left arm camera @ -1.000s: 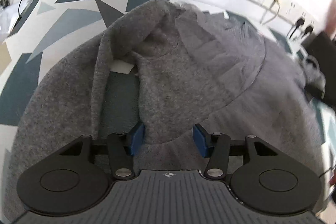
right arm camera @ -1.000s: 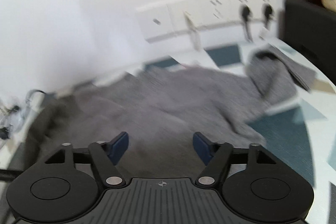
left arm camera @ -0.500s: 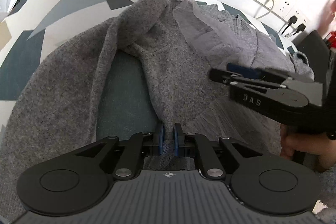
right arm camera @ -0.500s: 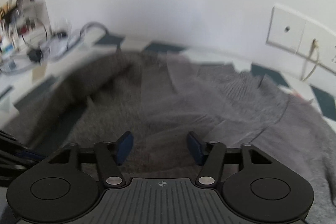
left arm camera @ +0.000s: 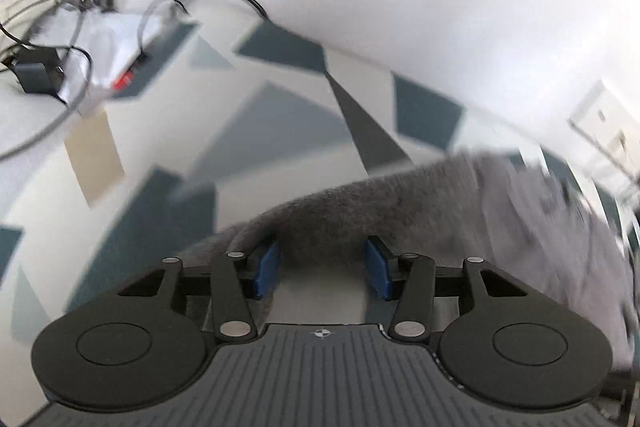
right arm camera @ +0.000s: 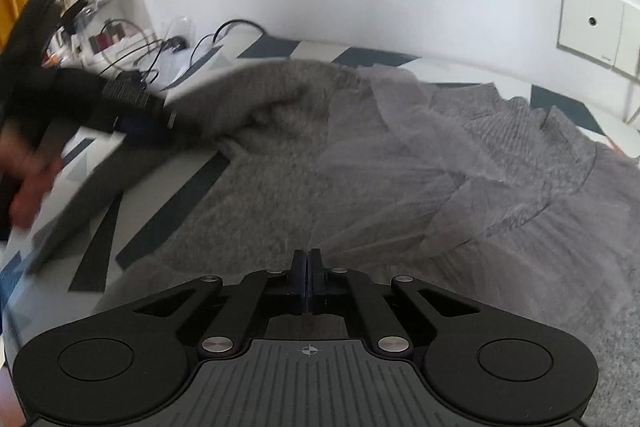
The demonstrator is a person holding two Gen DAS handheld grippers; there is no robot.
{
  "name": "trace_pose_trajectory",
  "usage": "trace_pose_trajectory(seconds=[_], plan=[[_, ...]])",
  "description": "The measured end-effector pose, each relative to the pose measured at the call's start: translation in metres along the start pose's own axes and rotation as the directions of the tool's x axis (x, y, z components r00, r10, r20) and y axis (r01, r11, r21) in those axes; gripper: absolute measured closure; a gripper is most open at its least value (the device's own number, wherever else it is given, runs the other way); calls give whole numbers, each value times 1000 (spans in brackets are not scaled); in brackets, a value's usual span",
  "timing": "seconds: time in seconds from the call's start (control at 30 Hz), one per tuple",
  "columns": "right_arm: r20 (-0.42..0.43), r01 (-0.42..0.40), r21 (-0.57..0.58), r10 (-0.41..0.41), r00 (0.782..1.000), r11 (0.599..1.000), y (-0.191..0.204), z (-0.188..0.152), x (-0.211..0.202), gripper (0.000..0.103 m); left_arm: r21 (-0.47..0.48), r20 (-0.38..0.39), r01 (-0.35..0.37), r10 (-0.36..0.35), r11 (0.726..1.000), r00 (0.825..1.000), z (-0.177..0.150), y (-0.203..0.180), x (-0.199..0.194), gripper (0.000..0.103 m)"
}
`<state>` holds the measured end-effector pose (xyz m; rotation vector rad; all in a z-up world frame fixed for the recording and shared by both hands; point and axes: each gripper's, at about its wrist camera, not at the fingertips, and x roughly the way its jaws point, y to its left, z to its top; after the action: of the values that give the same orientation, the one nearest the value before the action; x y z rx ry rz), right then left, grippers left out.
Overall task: Fold clothes
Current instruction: 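Smooth the folded sleeve with the left gripper while the right gripper holds the body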
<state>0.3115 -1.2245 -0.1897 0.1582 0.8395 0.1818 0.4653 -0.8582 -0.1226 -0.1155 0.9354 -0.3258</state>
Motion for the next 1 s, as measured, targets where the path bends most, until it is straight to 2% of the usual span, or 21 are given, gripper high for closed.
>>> trace_pose_trajectory(seconds=[0.1,0.17,0.2,0.27,0.3,0.37,0.4,0.47,0.57,0.63,0.7,0.8,0.93,1.0], plan=[[-31,-57,-32,56,998,998,6,-1,-4,102,-30,37,-61,62,998,997,18,16,10,54],[-15,-47,-47,47,999,998,8,5,-10,100,-55,50,-125,128,991,990,29,29,16,54],[17,-30,-41,31,999,999,6,9,-15,95,-69,63,-145,149,987,987,33,36,15,54],[114,42,-5,-41,993,999,-5,19,-27,75,-101,81,-168,176,981,981,40,48,13,54],[158,101,15,-102,982,995,-11,24,-30,64,-118,80,-148,158,982,984,41,52,8,54],[180,242,63,-250,951,968,-30,34,-26,61,-134,75,-104,115,985,991,39,57,-2,52],[150,287,103,-300,942,953,-44,37,-20,61,-127,69,-83,92,988,993,35,56,-7,50],[83,310,187,-329,941,932,-68,39,-7,61,-112,52,-29,35,993,998,19,52,-19,44],[23,290,249,-305,952,924,-86,33,5,66,-128,20,44,-42,991,999,-9,52,-33,44],[46,257,282,-281,959,924,-86,30,5,102,-151,0,70,-71,986,997,-28,53,-41,44],[96,194,300,-232,968,934,-81,31,0,102,-167,-12,86,-89,982,996,-44,54,-48,44],[158,73,206,-107,982,976,-56,37,-9,103,-168,-40,78,-86,983,996,-62,55,-53,44],[112,-88,92,78,991,992,-32,43,-13,102,-161,-68,52,-63,986,996,-74,59,-51,44],[81,-100,56,95,992,993,-27,43,-14,101,-165,-71,46,-59,985,996,-77,62,-51,44]])
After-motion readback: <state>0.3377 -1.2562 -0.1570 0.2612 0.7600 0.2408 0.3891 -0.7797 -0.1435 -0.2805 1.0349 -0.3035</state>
